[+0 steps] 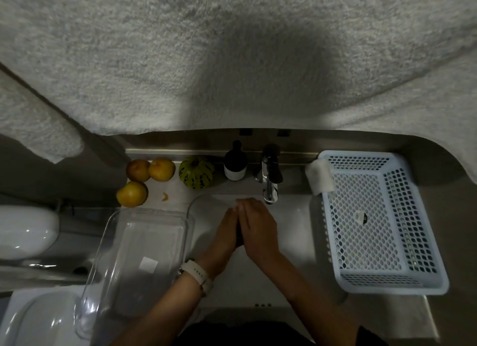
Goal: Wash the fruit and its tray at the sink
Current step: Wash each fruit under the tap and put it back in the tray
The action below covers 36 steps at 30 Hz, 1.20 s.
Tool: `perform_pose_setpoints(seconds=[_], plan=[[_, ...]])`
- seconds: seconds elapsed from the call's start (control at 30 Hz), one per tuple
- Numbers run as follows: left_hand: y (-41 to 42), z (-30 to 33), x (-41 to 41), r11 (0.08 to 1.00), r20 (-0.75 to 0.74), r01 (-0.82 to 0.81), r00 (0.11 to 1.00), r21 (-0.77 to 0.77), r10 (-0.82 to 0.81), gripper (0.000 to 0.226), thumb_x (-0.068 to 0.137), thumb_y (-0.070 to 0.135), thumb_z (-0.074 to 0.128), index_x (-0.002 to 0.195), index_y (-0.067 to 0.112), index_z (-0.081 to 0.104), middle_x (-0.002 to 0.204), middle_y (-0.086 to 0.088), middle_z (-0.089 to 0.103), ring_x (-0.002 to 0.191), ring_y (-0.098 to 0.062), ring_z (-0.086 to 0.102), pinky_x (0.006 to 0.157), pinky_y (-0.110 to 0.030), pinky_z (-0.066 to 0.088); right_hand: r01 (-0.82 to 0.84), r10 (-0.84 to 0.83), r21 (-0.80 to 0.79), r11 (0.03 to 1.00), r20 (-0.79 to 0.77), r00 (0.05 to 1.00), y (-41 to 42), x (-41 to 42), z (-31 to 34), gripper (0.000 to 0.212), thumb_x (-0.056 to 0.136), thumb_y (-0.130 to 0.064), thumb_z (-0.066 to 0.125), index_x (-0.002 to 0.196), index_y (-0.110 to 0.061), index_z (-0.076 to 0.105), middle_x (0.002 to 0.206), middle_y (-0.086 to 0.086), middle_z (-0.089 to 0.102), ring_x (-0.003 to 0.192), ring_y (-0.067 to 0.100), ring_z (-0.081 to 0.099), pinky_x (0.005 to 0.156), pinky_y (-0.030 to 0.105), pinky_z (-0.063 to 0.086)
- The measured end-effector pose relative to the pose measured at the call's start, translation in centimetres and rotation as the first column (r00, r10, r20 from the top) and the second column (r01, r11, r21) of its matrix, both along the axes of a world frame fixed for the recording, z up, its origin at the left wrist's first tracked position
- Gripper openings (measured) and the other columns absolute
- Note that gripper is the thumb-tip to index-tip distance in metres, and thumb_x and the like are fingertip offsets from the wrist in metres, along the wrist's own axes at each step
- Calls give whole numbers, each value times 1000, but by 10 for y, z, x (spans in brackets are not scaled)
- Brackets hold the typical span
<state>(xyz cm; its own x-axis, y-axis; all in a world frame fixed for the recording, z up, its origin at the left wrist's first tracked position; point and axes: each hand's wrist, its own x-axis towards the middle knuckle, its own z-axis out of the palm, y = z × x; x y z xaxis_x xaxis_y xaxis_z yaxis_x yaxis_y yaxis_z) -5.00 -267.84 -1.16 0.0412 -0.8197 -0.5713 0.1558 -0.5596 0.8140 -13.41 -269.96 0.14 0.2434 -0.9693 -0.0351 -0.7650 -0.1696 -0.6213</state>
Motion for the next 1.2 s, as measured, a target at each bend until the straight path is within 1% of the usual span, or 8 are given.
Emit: perform_pose_setpoints(seconds=[0.17,0.4,0.53,0.63,0.8,0.93,1.07,1.2], plan=[[7,1,1,966,173,38,985,-256,7,30,106,20,28,115,10,54,110,-9,62,100,-8,63,85,-22,50,316,-486,526,789,221,846,-20,11,5,28,97,-18,44,91,-8,70,96,12,70,93,28,65,88,43,49],[-7,-4,19,965,-75,83,995,248,-66,50,105,37,32,138,1,44,141,-24,48,84,-14,60,71,-32,52,-208,204,-12,978,-150,967,-4,1,2,30,100,-19,39,101,-4,65,107,10,63,100,23,59,86,35,46],[-15,-1,19,959,-96,110,992,261,-87,51,105,39,34,138,2,46,135,-20,54,88,-13,62,73,-30,53,-117,117,-99,988,-8,993,-2,-3,-3,24,96,-13,46,98,-1,67,100,13,66,93,24,62,83,37,50],[-13,1,8,973,334,229,915,27,-225,34,106,22,36,128,2,52,119,-6,61,92,5,53,81,-7,41,169,-176,52,984,213,961,1,1,-8,25,97,-12,44,88,-3,65,87,10,66,79,23,62,74,42,49],[8,11,3,776,724,550,665,-310,-182,29,100,12,37,118,-2,55,110,-13,54,98,-16,54,82,-35,46,461,-777,643,611,377,504,-3,15,-9,28,96,-8,44,83,4,66,90,21,69,86,31,66,84,50,53],[14,8,10,647,825,701,531,-300,-193,42,95,4,48,136,-2,46,126,-20,46,109,-30,50,88,-42,48,40,-986,989,142,138,91,-15,2,-7,26,101,-21,38,90,-6,56,95,17,59,87,30,57,94,42,46],[17,3,10,781,755,523,648,-340,-105,44,102,32,31,139,12,45,133,-10,46,117,-27,46,99,-40,42,174,-940,938,300,259,223,-10,3,-6,27,99,-22,47,108,-1,61,103,20,63,95,34,62,88,45,52],[10,8,4,995,123,11,992,-96,1,45,99,55,23,134,39,47,128,-1,55,109,-17,60,84,-38,57,394,-610,484,781,460,645,1,10,1,18,99,-17,49,108,-15,64,107,2,65,101,17,62,92,42,51]])
